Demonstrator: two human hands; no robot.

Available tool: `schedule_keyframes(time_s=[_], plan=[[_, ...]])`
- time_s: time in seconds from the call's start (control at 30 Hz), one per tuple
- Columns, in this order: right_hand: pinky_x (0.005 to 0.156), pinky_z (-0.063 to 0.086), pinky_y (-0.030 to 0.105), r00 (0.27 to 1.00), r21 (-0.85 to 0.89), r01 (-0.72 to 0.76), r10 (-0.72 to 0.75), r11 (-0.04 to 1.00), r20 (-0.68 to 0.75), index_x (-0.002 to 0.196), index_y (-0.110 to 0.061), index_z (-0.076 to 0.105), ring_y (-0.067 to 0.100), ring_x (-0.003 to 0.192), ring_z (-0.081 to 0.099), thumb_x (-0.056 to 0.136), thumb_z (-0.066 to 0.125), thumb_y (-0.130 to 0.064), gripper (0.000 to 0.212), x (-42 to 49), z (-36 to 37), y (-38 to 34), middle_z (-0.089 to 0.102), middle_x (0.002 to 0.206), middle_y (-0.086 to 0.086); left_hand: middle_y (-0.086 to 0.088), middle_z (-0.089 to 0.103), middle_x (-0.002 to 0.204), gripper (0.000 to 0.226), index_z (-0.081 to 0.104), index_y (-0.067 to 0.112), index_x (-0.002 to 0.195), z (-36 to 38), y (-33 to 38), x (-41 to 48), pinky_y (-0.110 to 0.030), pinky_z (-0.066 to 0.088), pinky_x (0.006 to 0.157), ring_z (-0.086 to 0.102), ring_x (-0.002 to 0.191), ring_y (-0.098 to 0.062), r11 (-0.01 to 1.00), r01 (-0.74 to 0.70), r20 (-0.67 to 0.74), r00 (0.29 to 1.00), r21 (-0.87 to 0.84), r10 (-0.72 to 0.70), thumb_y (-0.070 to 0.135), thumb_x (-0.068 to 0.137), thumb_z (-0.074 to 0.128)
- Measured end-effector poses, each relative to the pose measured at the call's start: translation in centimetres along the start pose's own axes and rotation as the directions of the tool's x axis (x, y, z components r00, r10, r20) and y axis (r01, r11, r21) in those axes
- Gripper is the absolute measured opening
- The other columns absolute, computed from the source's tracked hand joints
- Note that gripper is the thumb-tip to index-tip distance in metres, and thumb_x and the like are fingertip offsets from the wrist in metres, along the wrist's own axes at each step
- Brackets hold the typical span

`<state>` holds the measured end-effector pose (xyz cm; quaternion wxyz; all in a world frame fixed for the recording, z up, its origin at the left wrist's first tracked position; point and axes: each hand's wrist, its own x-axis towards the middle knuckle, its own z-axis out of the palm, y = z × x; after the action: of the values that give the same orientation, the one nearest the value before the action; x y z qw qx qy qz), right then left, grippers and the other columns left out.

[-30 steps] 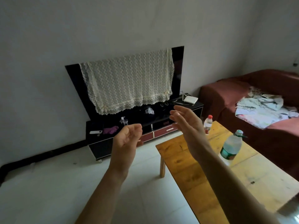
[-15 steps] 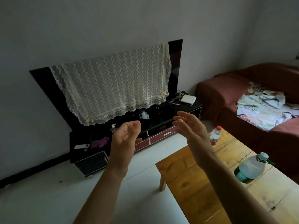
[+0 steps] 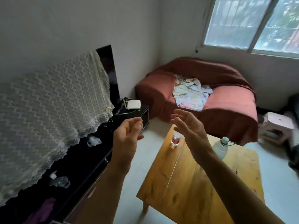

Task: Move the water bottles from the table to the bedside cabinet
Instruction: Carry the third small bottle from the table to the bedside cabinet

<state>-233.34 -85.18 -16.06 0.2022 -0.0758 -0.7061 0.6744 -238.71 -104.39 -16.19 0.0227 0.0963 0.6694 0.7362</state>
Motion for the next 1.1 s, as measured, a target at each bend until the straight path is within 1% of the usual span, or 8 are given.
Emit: schedule_keyframes(time_s=[0.1, 0.23, 0.4, 0.53, 0.67, 0.77, 0.97, 1.1], plan=[[0.096, 0.058, 0.037, 0.996, -0.017, -0.009, 0.008, 1.000, -0.094, 0.133, -0.017, 0.059, 0.019, 0.120, 0.066, 0.087, 0.064, -0.039, 0.051, 1.6, -0.6, 0.9, 0.069, 0.126, 0.003, -0.001, 0.072, 0.102, 0.032, 0.069, 0.018, 0.107, 1.2, -1.4, 3.0, -0.033, 0.055, 0.079, 0.068, 0.103, -0.020, 0.999, 0.035, 0.099, 0.994, -0.001, -0.035, 0.038, 0.083, 0.062], [0.099, 0.057, 0.034, 0.984, -0.035, -0.035, 0.028, 0.999, -0.179, 0.133, -0.017, 0.059, 0.015, 0.119, 0.067, 0.086, 0.063, -0.040, 0.053, 4.5, -1.6, 2.8, 0.069, 0.125, 0.002, 0.002, 0.071, 0.103, 0.034, 0.068, 0.019, 0.109, 3.4, -2.9, 7.5, -0.031, 0.057, 0.079, 0.068, 0.102, -0.016, 0.998, 0.043, 0.194, 0.980, 0.043, -0.050, 0.039, 0.083, 0.061], [0.100, 0.056, 0.034, 0.963, -0.002, -0.062, 0.059, 0.998, -0.263, 0.131, -0.021, 0.059, 0.016, 0.120, 0.066, 0.097, 0.061, -0.027, 0.035, 10.2, -2.7, 6.4, 0.068, 0.126, 0.001, 0.001, 0.071, 0.107, 0.029, 0.067, 0.019, 0.112, 6.4, -4.3, 13.8, -0.030, 0.058, 0.081, 0.068, 0.102, -0.016, 0.989, -0.003, 0.294, 0.955, 0.150, -0.042, 0.034, 0.088, 0.063], [0.099, 0.057, 0.033, 0.936, 0.050, -0.090, 0.101, 0.995, -0.336, 0.131, -0.022, 0.059, 0.016, 0.119, 0.066, 0.097, 0.061, -0.028, 0.035, 14.9, -3.7, 9.4, 0.068, 0.125, 0.000, 0.002, 0.070, 0.110, 0.029, 0.066, 0.019, 0.114, 8.3, -5.9, 19.1, -0.030, 0.057, 0.084, 0.067, 0.105, -0.015, 0.976, 0.015, 0.329, 0.940, 0.219, -0.088, 0.034, 0.089, 0.063], [0.083, 0.058, 0.020, 0.918, 0.040, -0.123, 0.129, 0.992, -0.375, 0.132, -0.023, 0.058, 0.013, 0.119, 0.066, 0.096, 0.061, -0.031, 0.037, 18.2, -5.3, 11.6, 0.067, 0.127, -0.001, 0.004, 0.069, 0.113, 0.039, 0.066, 0.021, 0.114, 10.7, -8.8, 23.0, -0.034, 0.059, 0.087, 0.066, 0.108, -0.017, 0.961, 0.052, 0.345, 0.927, 0.271, -0.147, 0.042, 0.082, 0.060], [0.083, 0.057, 0.016, 0.887, 0.022, -0.153, 0.147, 0.988, -0.438, 0.133, -0.026, 0.057, 0.012, 0.119, 0.066, 0.090, 0.061, -0.041, 0.046, 19.5, -6.4, 13.1, 0.067, 0.127, -0.004, 0.009, 0.068, 0.113, 0.042, 0.064, 0.023, 0.116, 13.2, -10.9, 24.9, -0.039, 0.059, 0.091, 0.065, 0.108, -0.014, 0.946, 0.049, 0.396, 0.900, 0.319, -0.180, 0.047, 0.082, 0.058], [0.085, 0.057, 0.015, 0.823, -0.003, -0.231, 0.194, 0.973, -0.535, 0.132, -0.027, 0.057, 0.010, 0.118, 0.065, 0.097, 0.062, -0.028, 0.035, 21.6, -7.9, 17.9, 0.066, 0.128, -0.005, 0.011, 0.067, 0.114, 0.024, 0.061, 0.028, 0.117, 17.1, -16.7, 28.7, -0.030, 0.060, 0.086, 0.067, 0.105, -0.014, 0.927, 0.046, 0.483, 0.843, 0.371, -0.235, 0.036, 0.094, 0.061], [0.086, 0.057, 0.014, 0.772, -0.035, -0.312, 0.232, 0.949, -0.592, 0.133, -0.027, 0.056, 0.009, 0.120, 0.064, 0.090, 0.061, -0.041, 0.046, 22.5, -8.0, 21.3, 0.065, 0.131, -0.006, 0.007, 0.068, 0.115, 0.023, 0.063, 0.027, 0.117, 17.7, -21.4, 31.0, -0.037, 0.060, 0.088, 0.066, 0.107, -0.015, 0.912, 0.104, 0.514, 0.798, 0.396, -0.314, 0.033, 0.094, 0.061]])
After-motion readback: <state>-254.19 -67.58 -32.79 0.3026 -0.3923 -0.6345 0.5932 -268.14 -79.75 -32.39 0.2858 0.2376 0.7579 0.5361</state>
